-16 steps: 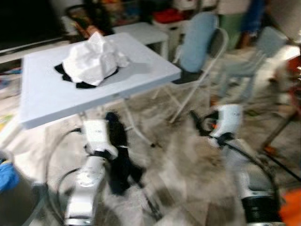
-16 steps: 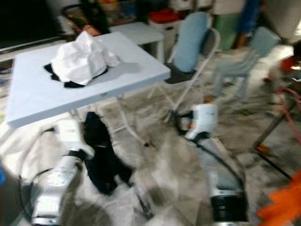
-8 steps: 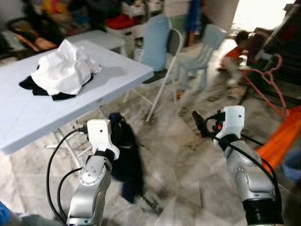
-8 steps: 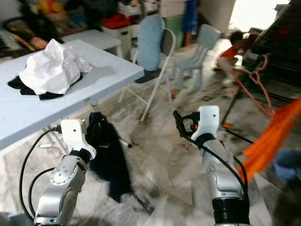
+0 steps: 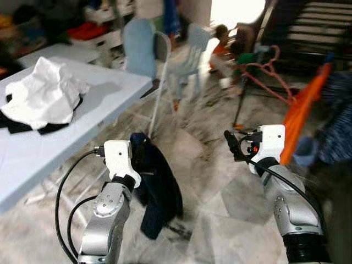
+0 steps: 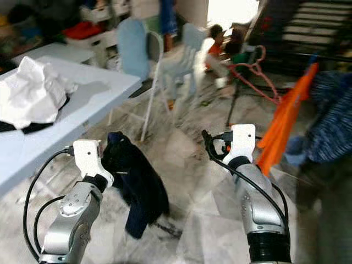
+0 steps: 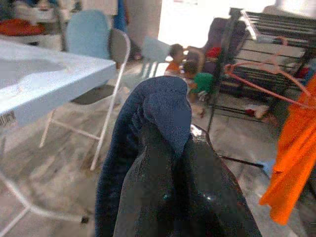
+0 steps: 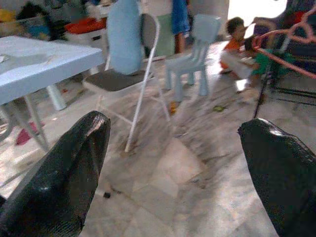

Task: Hang hanger

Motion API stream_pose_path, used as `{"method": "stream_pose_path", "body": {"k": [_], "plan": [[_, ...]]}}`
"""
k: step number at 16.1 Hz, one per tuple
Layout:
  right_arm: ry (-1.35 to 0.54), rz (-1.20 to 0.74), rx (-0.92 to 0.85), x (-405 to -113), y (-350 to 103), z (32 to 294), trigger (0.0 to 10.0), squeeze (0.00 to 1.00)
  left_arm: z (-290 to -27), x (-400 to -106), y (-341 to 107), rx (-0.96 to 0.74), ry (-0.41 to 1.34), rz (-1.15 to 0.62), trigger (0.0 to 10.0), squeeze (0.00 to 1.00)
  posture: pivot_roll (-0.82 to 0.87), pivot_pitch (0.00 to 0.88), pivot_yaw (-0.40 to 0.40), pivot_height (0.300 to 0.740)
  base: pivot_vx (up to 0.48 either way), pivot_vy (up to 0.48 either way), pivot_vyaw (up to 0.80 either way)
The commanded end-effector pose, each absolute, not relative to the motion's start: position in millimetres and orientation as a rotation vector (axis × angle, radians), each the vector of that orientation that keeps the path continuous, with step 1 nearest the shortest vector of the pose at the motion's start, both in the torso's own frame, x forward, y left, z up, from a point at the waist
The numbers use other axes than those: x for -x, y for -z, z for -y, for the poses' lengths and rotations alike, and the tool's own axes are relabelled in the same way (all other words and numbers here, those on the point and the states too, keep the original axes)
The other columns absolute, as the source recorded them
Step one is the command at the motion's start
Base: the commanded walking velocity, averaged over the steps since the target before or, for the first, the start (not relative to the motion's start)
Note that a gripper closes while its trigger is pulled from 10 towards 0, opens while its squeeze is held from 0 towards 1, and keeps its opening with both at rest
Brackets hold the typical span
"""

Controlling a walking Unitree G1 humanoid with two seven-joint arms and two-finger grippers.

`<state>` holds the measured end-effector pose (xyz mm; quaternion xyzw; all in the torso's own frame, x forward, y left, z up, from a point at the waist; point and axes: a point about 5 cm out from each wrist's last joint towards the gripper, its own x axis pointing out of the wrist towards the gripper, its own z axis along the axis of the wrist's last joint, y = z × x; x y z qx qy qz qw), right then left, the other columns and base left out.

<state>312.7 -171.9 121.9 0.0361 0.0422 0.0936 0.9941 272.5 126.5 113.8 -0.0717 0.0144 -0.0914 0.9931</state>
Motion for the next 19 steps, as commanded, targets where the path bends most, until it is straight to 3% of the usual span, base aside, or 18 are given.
{"method": "stream_pose_path", "body": {"k": [1, 4, 8, 13, 19], "plan": [[-0.213, -0.060, -0.073, -315, -129, 164, 10.0, 0.00, -130, -274, -121, 0.130, 0.190, 0.003, 10.0, 0.00, -0.09, 0.000, 0.048, 0.740, 0.000, 0.465, -0.80], [-0.211, -0.062, -0.076, -315, -128, 163, 10.0, 0.00, -128, -272, -120, 0.122, 0.212, -0.002, 10.0, 0.00, -0.09, 0.000, 0.051, 0.740, 0.000, 0.442, -0.80], [-0.211, -0.061, -0.076, -315, -128, 162, 10.0, 0.00, -124, -272, -119, 0.107, 0.238, -0.008, 10.0, 0.00, -0.09, 0.000, 0.051, 0.740, 0.335, 0.342, -0.80], [-0.205, -0.056, -0.077, -316, -128, 162, 10.0, 0.00, -117, -270, -120, 0.095, 0.304, -0.004, 10.0, 0.00, -0.09, 0.000, 0.058, 0.740, 0.471, 0.000, -0.75], [-0.202, -0.060, -0.069, -313, -125, 162, 10.0, 0.00, -115, -269, -117, 0.114, 0.318, -0.027, 10.0, 0.00, -0.09, 0.000, 0.060, 0.740, 0.409, 0.119, 0.00]]}}
